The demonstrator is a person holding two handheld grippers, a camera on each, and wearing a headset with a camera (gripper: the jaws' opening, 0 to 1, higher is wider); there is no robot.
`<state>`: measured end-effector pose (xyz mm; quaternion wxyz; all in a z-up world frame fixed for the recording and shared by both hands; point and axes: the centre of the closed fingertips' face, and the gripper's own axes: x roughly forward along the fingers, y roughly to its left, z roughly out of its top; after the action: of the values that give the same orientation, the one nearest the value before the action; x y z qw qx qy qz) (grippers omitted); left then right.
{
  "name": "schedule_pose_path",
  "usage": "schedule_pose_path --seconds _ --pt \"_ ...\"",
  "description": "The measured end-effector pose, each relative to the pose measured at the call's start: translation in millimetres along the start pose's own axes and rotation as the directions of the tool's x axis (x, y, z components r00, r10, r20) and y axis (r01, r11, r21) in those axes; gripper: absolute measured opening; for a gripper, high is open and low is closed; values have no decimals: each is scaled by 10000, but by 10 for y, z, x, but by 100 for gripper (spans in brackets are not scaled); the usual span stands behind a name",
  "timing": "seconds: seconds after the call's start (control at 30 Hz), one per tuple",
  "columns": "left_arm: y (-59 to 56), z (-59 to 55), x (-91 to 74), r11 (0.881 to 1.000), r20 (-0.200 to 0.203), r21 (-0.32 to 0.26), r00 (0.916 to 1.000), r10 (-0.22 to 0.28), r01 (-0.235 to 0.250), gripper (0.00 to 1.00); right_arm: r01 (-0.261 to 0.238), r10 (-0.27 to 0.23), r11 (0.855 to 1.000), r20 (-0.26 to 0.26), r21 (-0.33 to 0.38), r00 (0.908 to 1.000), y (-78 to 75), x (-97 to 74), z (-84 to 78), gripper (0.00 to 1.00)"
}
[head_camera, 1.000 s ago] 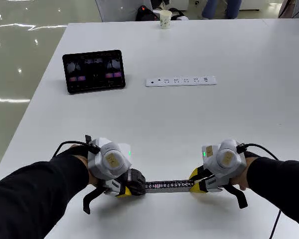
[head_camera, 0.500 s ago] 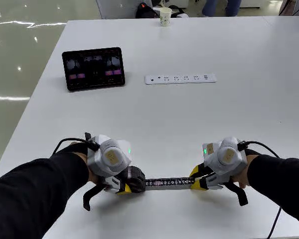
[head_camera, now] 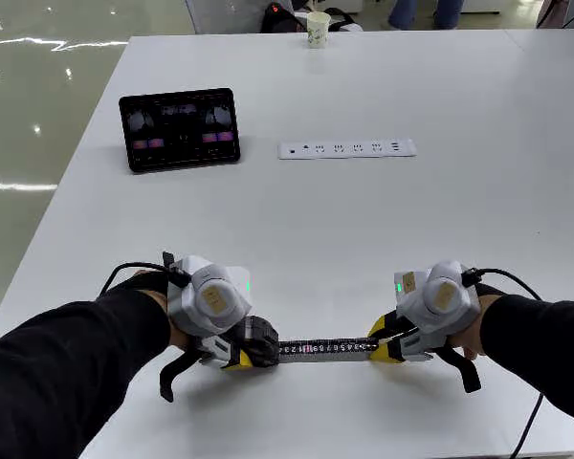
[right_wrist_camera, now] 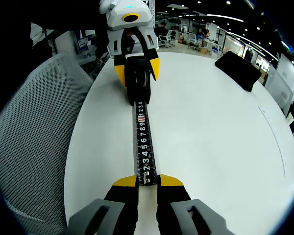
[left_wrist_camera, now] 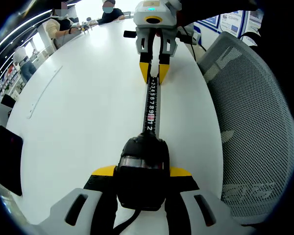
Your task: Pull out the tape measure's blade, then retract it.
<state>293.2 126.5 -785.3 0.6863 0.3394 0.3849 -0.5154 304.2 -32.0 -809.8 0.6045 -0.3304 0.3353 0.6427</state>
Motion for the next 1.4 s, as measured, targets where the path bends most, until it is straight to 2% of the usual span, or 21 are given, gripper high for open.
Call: schedule_pose_path --seconds 1.4 --pt "-11 9 5 10000 -27 -60 10000 -8 8 31 -61 62 9999 -113 87 9999 10 -68 -106 10"
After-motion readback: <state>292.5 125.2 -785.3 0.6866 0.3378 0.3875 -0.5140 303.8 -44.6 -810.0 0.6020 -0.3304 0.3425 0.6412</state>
